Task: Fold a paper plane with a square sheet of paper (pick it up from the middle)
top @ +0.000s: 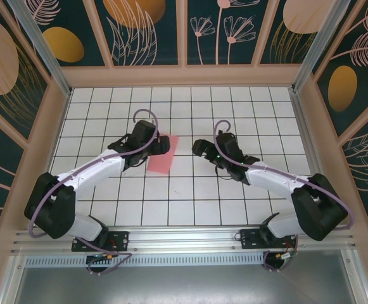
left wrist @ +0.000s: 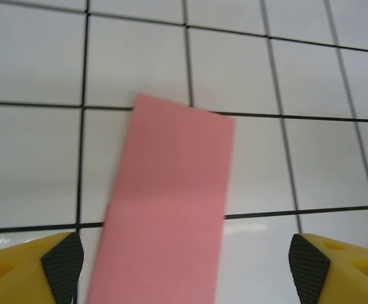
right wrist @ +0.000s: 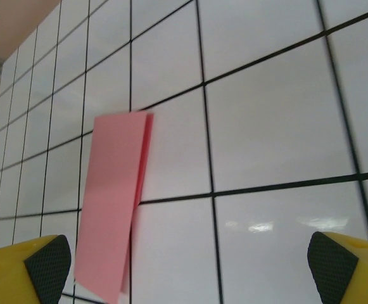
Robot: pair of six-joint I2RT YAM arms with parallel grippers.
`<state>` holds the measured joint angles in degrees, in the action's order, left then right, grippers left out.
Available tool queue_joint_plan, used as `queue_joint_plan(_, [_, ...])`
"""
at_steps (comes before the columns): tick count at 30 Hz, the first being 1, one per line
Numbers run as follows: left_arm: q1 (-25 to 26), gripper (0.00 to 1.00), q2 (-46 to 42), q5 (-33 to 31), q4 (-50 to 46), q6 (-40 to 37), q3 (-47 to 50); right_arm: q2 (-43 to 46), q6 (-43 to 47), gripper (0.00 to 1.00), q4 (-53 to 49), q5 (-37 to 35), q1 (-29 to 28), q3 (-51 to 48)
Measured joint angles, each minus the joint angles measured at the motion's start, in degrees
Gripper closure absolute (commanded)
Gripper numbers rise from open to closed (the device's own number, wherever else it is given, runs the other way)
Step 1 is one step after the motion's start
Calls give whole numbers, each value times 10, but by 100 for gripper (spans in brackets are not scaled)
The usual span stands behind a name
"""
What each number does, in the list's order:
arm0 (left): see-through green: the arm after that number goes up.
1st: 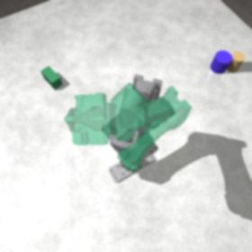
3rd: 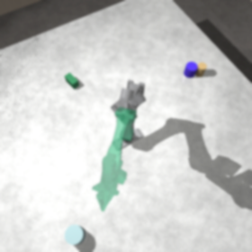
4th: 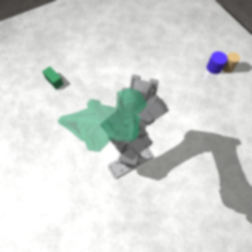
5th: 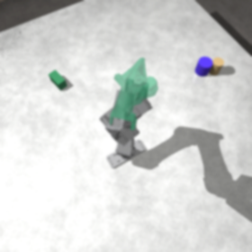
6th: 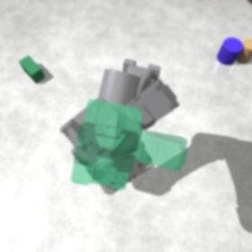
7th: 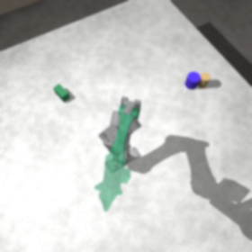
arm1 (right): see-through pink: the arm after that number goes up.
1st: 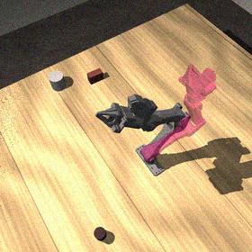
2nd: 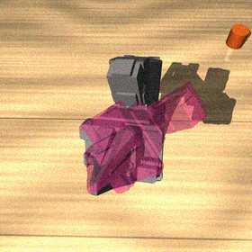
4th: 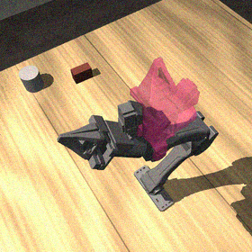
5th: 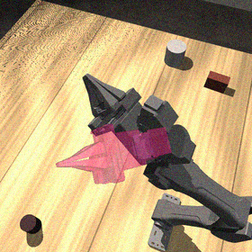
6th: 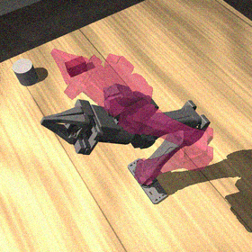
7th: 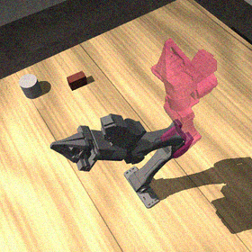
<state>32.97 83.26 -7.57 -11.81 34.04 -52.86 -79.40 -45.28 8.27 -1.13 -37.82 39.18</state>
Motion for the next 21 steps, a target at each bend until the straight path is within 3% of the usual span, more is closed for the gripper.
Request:
queue_joint_plan(6, [-38, 50, 47, 82, 52, 27, 30, -64, -6, 3, 18, 27, -30, 31])
queue_joint_plan(8, [-40, 55, 71, 89, 62, 30, 31, -78, -7, 4, 19, 31, -37, 39])
queue_joint_plan(21, [-40, 60, 110, 99, 90, 47, 82, -124, -18, 6, 18, 43, -45, 75])
